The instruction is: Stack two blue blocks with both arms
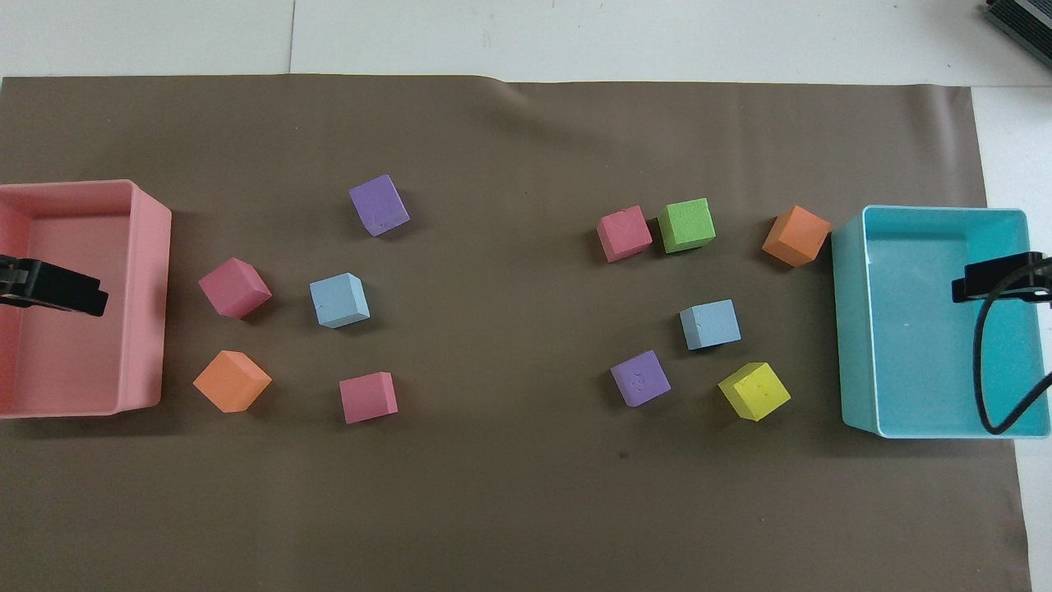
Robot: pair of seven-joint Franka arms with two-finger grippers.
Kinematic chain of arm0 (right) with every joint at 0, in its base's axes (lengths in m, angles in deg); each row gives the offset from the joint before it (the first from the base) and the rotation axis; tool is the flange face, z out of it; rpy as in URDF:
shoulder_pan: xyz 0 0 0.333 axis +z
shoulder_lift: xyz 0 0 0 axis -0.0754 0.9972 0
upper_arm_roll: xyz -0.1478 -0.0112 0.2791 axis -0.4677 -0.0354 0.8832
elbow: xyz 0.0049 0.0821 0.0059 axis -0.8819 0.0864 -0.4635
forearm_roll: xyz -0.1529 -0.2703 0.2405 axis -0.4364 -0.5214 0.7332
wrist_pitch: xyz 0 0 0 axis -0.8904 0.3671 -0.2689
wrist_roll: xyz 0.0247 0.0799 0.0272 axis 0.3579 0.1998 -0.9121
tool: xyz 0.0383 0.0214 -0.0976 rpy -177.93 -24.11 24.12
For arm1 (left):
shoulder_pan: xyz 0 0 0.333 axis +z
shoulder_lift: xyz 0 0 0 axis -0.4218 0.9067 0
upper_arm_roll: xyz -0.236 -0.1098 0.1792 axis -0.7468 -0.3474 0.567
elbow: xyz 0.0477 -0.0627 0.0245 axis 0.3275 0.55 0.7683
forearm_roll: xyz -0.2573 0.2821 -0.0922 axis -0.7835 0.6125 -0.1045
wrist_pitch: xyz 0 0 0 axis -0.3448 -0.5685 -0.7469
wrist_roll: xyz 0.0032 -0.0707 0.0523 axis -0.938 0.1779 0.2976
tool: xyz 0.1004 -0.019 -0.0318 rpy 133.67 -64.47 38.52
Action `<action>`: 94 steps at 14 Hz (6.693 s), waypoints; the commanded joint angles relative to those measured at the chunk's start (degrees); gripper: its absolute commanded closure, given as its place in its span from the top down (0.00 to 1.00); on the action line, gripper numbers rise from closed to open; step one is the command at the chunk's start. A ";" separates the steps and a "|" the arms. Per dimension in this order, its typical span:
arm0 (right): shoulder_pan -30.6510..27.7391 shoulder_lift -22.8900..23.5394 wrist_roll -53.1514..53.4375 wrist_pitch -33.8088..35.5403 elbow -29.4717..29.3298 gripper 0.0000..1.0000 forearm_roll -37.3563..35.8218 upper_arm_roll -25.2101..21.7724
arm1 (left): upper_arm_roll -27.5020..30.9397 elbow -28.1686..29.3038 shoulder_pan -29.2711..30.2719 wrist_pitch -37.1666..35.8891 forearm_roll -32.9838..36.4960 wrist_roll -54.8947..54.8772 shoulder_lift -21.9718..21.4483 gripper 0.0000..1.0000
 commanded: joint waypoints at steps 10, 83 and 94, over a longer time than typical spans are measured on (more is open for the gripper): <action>0.20 -0.24 -0.81 0.14 -0.54 1.00 -1.02 -0.42 | -0.56 1.42 1.11 0.03 -0.65 0.59 -1.40 1.00; 15.06 12.77 -3.44 -44.77 35.23 1.00 4.78 0.55 | -0.48 1.42 1.11 -0.06 -0.65 0.59 -1.40 1.00; 13.48 10.23 -4.42 -37.49 29.61 0.00 4.87 0.37 | -0.48 1.42 1.11 -0.06 -0.65 0.59 -1.40 1.00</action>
